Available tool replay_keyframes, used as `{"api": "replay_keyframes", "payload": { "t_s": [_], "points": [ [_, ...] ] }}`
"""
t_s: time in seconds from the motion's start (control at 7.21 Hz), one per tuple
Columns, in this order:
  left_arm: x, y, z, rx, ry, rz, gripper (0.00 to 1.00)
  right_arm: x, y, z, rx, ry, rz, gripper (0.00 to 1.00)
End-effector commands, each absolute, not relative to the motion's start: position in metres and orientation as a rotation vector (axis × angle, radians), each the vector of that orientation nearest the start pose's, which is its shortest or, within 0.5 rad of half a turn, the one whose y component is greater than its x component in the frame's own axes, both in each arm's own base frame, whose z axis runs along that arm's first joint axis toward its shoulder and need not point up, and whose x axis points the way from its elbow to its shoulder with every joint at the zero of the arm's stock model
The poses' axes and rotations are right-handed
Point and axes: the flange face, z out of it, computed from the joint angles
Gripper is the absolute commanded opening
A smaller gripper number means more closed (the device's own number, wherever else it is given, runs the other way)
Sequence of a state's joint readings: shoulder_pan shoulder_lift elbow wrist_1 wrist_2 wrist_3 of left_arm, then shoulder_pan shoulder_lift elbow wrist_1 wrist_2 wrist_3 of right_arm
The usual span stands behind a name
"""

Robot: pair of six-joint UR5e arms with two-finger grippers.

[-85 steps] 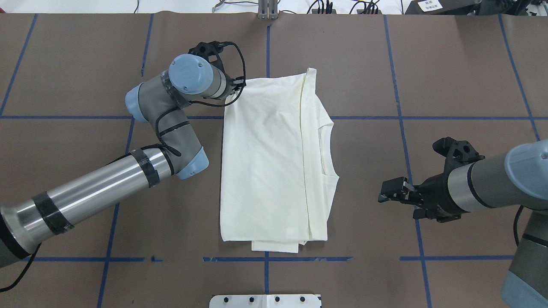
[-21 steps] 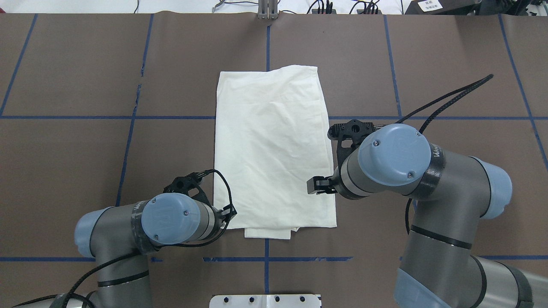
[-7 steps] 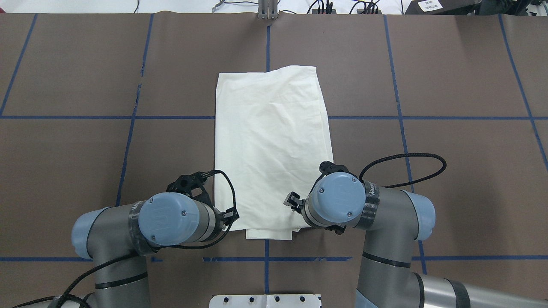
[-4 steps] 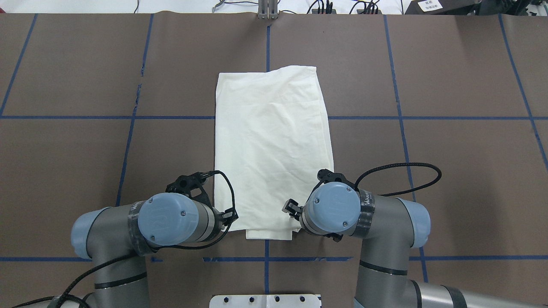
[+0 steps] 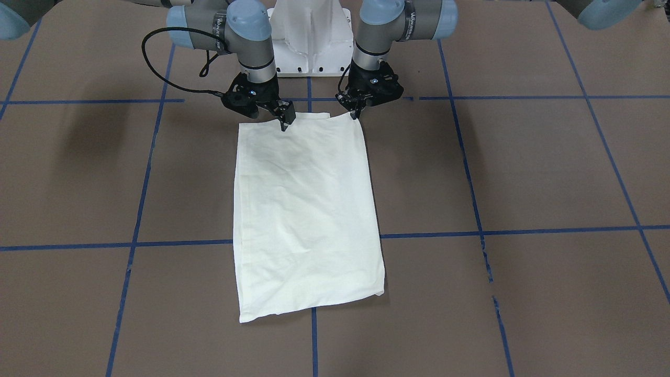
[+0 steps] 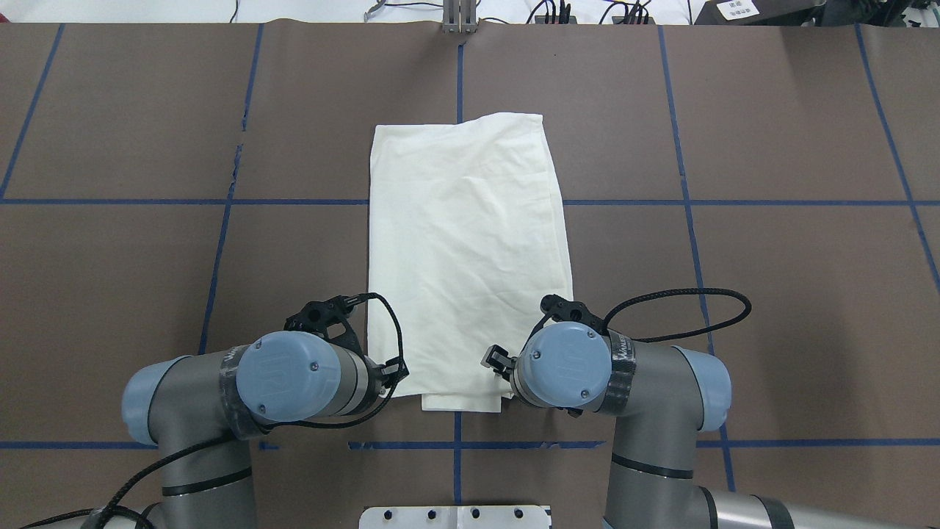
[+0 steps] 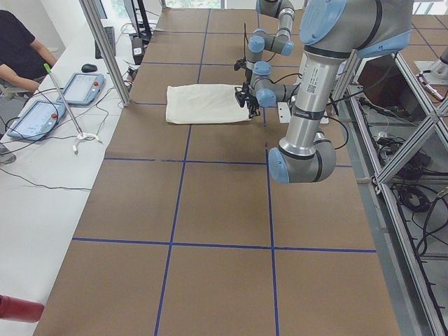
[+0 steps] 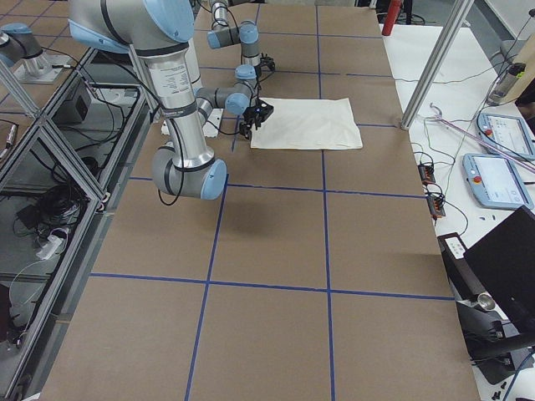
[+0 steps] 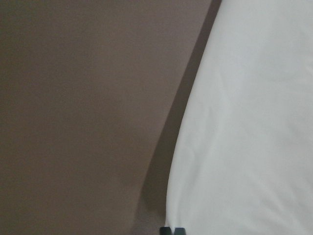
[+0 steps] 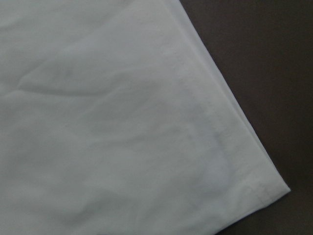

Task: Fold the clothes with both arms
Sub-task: 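Grasp the near corners of the folded shirt with both grippers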

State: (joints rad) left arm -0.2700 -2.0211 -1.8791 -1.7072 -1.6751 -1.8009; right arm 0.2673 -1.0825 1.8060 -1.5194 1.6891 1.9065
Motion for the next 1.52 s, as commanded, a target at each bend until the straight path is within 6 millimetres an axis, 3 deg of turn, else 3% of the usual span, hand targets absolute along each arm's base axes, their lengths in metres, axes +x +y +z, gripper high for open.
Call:
{"api": "replay_keyframes", "payload": {
  "t_s": [0.0, 0.69, 0.83, 0.97, 1.11, 1.25, 1.39],
  "points": [
    [0.5549, -0.2802, 0.2591, -0.081, 0.904, -0.418, 0.0, -0.5801, -0.2838, 0.2804, -0.14, -0.776, 0.527, 1.0],
    [0.5543, -0.2811, 0.26, -0.079, 0.902, -0.42, 0.0, -0.5834, -0.2806, 0.2857, -0.142, -0.764, 0.522, 0.98],
    [0.5547, -0.2803, 0.26, -0.079, 0.902, -0.418, 0.0, -0.5834, -0.2806, 0.2829, -0.143, -0.77, 0.523, 0.73],
    [0.5543, -0.2811, 0.26, -0.079, 0.902, -0.42, 0.0, -0.5832, -0.2804, 0.2838, -0.143, -0.769, 0.52, 0.4],
    [0.5547, -0.2803, 0.26, -0.079, 0.902, -0.418, 0.0, -0.5832, -0.2804, 0.2838, -0.143, -0.769, 0.518, 0.17],
    [0.5543, -0.2811, 0.26, -0.079, 0.902, -0.42, 0.0, -0.5826, -0.2803, 0.2816, -0.143, -0.773, 0.518, 0.02],
    [0.5547, -0.2803, 0.26, -0.079, 0.902, -0.418, 0.0, -0.5819, -0.2801, 0.2802, -0.143, -0.777, 0.517, 0.0]
  ]
}}
